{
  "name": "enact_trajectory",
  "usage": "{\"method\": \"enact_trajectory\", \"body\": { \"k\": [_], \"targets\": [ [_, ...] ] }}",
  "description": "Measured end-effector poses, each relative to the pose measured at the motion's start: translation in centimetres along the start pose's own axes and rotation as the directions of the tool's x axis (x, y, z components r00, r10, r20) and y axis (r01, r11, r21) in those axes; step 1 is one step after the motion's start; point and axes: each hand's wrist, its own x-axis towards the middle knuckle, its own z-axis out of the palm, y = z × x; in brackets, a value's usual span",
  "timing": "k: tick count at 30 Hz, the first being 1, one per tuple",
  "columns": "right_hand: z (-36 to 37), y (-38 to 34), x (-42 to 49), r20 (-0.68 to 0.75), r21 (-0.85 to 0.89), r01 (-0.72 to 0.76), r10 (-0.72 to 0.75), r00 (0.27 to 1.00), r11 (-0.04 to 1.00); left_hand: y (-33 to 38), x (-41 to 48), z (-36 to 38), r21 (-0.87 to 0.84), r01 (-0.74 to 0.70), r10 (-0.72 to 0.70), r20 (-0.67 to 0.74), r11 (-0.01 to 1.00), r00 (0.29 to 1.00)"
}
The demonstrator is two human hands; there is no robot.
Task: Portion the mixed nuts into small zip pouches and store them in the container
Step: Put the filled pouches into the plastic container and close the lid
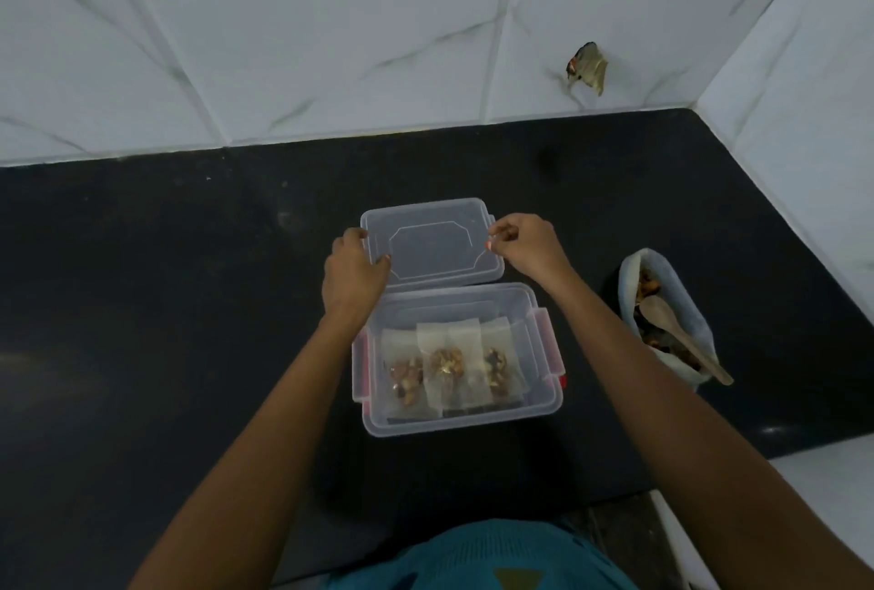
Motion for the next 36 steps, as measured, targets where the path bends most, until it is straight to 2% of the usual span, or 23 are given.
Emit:
{"method": "enact_trajectory", "body": {
  "k": [7, 14, 20, 29, 36],
  "targets": [
    [0.7, 2.1, 5.1, 0.008, -0.078, -0.203, 0.204, 0.979, 0.976, -1.0, 4.2, 0.9, 0.164, 0.266, -0.283, 0.090, 0.950, 0.955],
    [1.5, 2.2, 6.3, 0.016, -0.082, -0.204, 0.206, 0.978, 0.976, -1.9, 5.6, 2.0, 0.103, 0.316, -0.324, 0.086, 0.943, 0.942],
    [1.3, 1.9, 5.9, 0.016, -0.038, -0.213, 0.214, 0.977, 0.976, -1.3, 5.2, 1.3, 0.022, 0.293, -0.294, 0.034, 0.956, 0.955],
    [-2.1, -0.4, 2.5, -0.061, 0.159, -0.111, 0.122, 0.991, 0.981, 2.5, 2.8, -3.2, -0.110, 0.112, -0.116, -0.033, 0.988, 0.993],
    [-4.2, -0.7, -2.9, -0.116, 0.171, -0.076, 0.097, 0.988, 0.982, 3.4, -2.2, -5.5, -0.136, 0.071, -0.075, -0.027, 0.988, 0.997]
  ]
}}
